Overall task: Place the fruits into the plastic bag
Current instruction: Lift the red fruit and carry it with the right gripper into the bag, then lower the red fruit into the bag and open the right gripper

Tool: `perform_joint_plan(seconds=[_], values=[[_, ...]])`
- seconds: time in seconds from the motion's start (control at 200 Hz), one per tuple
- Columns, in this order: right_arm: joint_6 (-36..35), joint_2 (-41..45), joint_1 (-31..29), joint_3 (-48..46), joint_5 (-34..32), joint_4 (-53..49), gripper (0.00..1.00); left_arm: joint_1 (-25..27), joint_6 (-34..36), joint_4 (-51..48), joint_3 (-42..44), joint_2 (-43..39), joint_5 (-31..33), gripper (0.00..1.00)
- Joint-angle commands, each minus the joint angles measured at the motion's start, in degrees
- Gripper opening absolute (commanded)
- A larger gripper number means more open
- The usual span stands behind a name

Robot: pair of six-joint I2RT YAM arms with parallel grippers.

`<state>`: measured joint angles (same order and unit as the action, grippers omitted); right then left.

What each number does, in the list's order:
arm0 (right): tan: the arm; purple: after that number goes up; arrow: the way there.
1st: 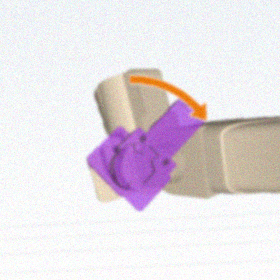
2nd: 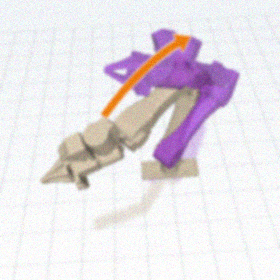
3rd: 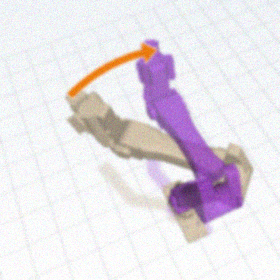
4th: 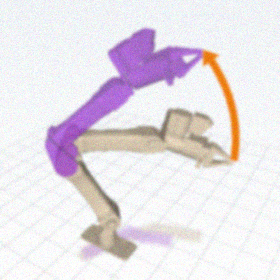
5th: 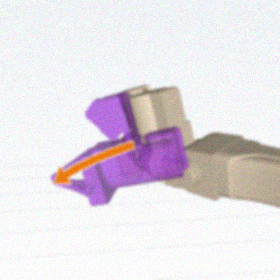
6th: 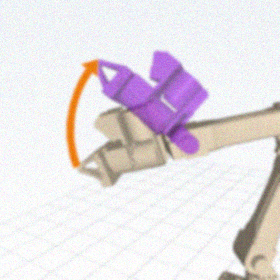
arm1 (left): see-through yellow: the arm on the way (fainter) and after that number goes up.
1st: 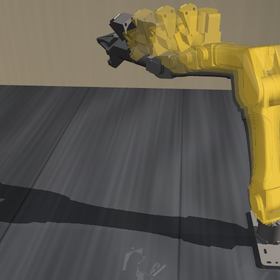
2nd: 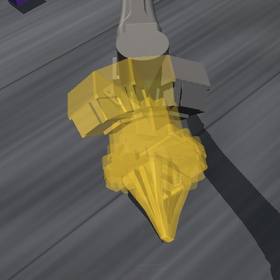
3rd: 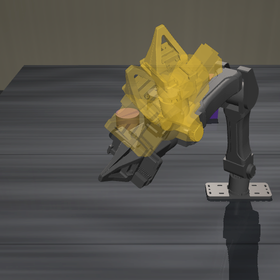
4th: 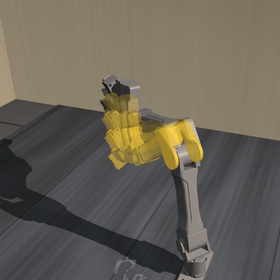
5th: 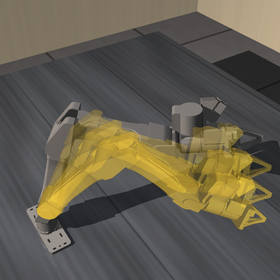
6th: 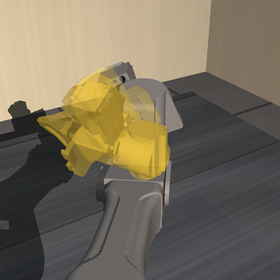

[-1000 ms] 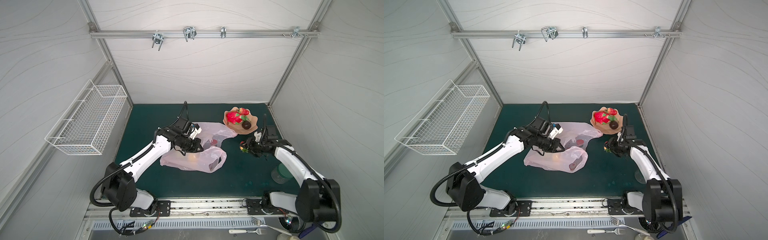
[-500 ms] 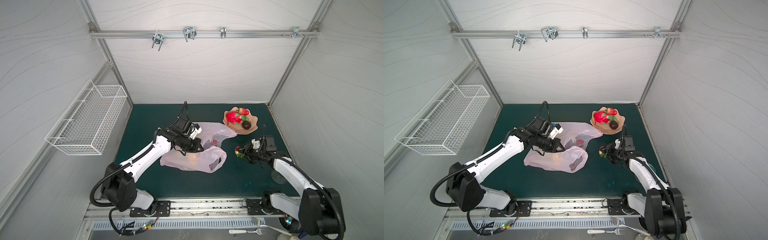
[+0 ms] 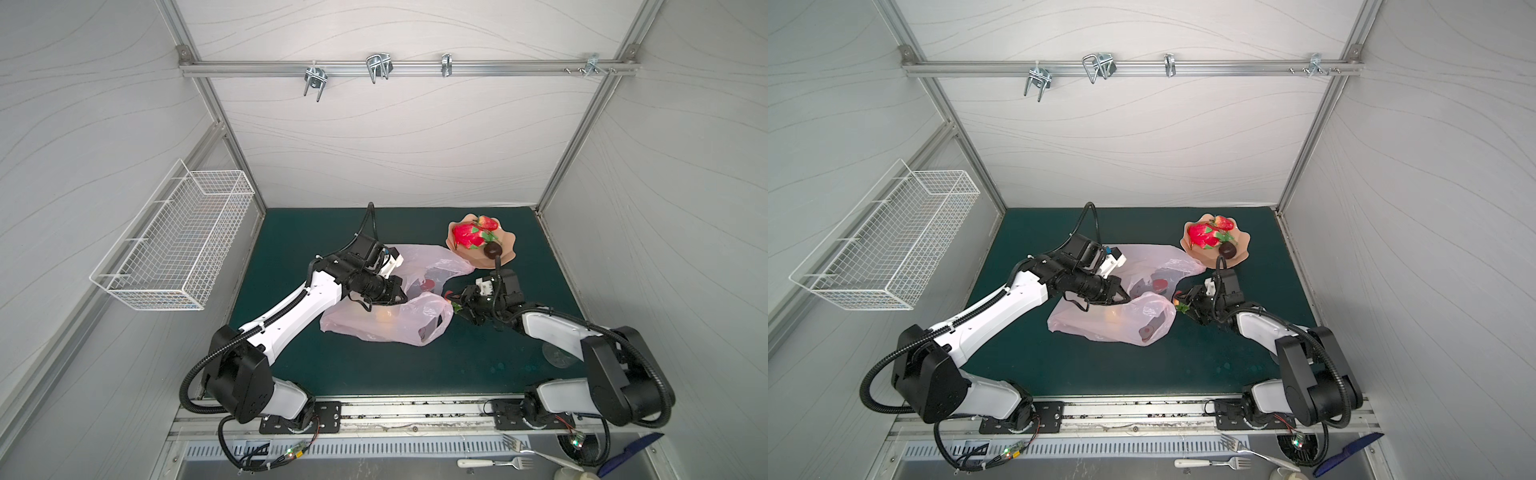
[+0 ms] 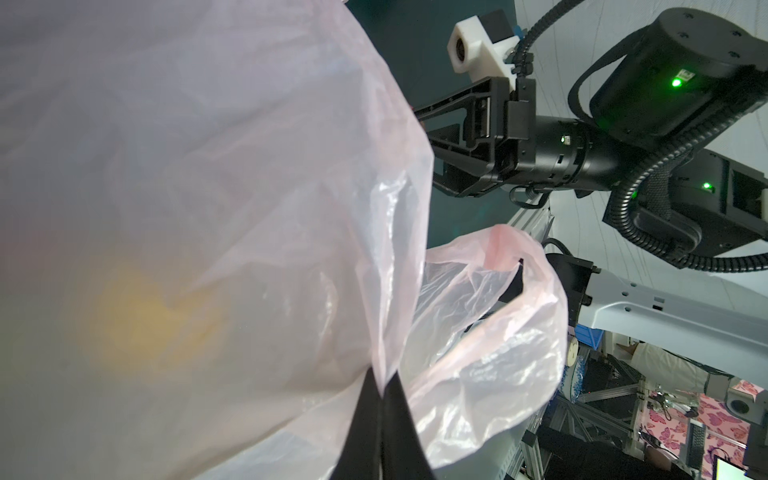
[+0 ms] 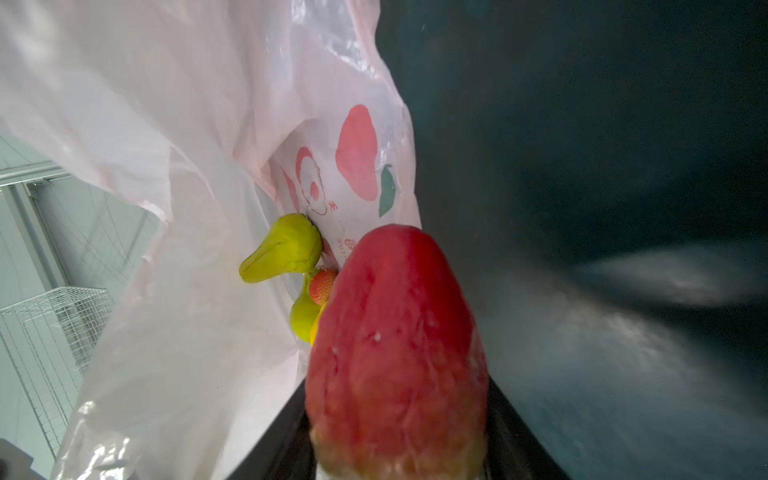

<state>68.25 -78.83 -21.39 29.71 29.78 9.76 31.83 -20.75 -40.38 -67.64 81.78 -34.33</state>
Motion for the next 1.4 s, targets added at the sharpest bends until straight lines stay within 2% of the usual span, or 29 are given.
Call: perform_joint_plan(seconds=[0.0, 0.37, 0.645, 1.13, 1.246, 1.396], values=[[6.2, -2.4, -3.1, 0.9, -1.3, 7.9, 0.22, 0.2, 0.3, 0.9, -1.2, -1.3, -0.3, 0.00], [11.2, -13.4, -11.3, 5.3, -1.9, 17.3, 0.21, 0.3, 0.5, 0.8, -1.7, -1.1, -0.2, 0.00], [13.2, -21.4, -16.1, 11.6, -0.9, 19.9, 0.21, 0.5, 0.4, 0.8, -1.9, -1.0, -0.3, 0.00], [18.9, -34.8, -20.0, 23.4, 2.5, 24.6, 0.25, 0.6, 0.6, 0.9, -1.9, -1.0, -0.5, 0.00], [18.6, -35.3, -20.5, 23.9, 3.0, 23.8, 0.38, 0.6, 0.6, 0.9, -1.9, -1.0, -0.4, 0.00], [17.3, -34.3, -20.3, 23.0, 3.2, 22.3, 0.67, 0.7, 0.6, 1.1, -1.7, -0.9, -0.5, 0.00]])
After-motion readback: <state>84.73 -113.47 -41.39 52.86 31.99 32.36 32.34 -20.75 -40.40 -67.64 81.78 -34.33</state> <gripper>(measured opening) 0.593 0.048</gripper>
